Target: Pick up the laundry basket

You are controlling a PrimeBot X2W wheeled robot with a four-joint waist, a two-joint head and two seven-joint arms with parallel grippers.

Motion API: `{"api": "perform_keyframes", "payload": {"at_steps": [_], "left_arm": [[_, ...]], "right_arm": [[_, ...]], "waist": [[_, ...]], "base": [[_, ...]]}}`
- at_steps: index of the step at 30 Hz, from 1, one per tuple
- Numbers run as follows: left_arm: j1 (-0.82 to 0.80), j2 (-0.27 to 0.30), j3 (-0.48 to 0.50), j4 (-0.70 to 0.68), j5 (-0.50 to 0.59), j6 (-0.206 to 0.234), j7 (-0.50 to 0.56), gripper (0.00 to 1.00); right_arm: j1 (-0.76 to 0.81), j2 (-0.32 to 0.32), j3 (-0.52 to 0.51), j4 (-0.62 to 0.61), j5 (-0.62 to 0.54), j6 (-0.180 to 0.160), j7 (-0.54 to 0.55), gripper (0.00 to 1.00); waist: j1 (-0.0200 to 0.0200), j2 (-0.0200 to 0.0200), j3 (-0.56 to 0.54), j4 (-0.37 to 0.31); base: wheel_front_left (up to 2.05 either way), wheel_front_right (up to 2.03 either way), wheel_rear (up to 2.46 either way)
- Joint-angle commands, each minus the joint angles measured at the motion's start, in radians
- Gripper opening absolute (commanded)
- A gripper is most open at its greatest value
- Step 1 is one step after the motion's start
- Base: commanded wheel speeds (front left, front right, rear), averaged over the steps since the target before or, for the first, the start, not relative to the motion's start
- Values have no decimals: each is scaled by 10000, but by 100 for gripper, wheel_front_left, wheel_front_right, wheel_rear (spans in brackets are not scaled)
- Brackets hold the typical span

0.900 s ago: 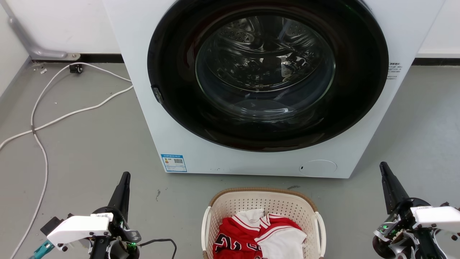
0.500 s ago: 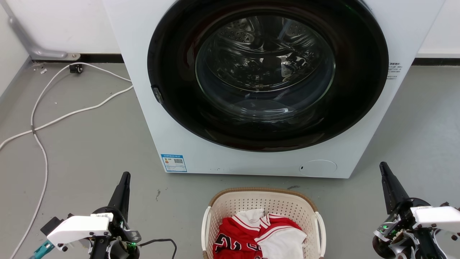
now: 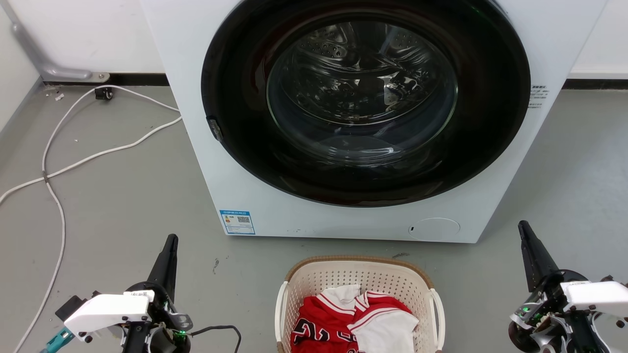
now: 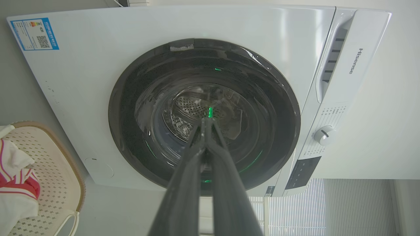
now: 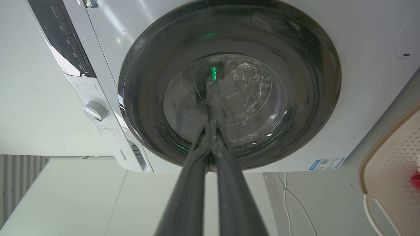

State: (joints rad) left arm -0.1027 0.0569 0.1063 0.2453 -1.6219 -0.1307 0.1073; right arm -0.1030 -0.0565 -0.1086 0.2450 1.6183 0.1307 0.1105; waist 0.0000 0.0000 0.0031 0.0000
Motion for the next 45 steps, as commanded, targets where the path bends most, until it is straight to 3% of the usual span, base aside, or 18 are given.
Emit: {"api": "perform_keyframes", "payload": {"at_steps": [1, 7, 8, 28, 35, 43, 45], "left_arm": [[-106, -10, 32, 11, 52, -27, 37, 0], [-108, -16, 40, 12, 54, -27, 47, 0], [0, -6, 7, -3, 18, 0, -7, 100], [478, -64, -28, 37, 761, 0, -814, 100], [443, -62, 501, 33, 1835, 49, -1110, 100], [426, -61, 740, -614, 3061, 506, -1418, 100], [434, -61, 750, -968, 3609, 736, -1528, 100]], "right_arm": [[-110, 39, -16, 13, -34, 0, 28, 0], [-111, 41, -22, 14, -42, 0, 33, 0], [1, 6, -7, -2, -4, 0, -2, 100], [430, 38, 139, 31, -966, 0, -814, 100], [311, 39, -173, 230, -2133, 0, -1113, 100], [191, 41, -233, -355, -4096, 0, -1426, 100], [201, 41, -225, -815, -5158, 1, -1540, 100]], "waist": [[0, 0, 0, 0], [0, 0, 0, 0], [0, 0, 0, 0], [0, 0, 26, -14], [0, 0, 32, -16], [0, 0, 90, -25], [0, 0, 122, -30]], "base": [[0, 0, 0], [0, 0, 0], [0, 0, 0], [0, 0, 0], [0, 0, 0], [0, 0, 0], [0, 0, 0]]}}
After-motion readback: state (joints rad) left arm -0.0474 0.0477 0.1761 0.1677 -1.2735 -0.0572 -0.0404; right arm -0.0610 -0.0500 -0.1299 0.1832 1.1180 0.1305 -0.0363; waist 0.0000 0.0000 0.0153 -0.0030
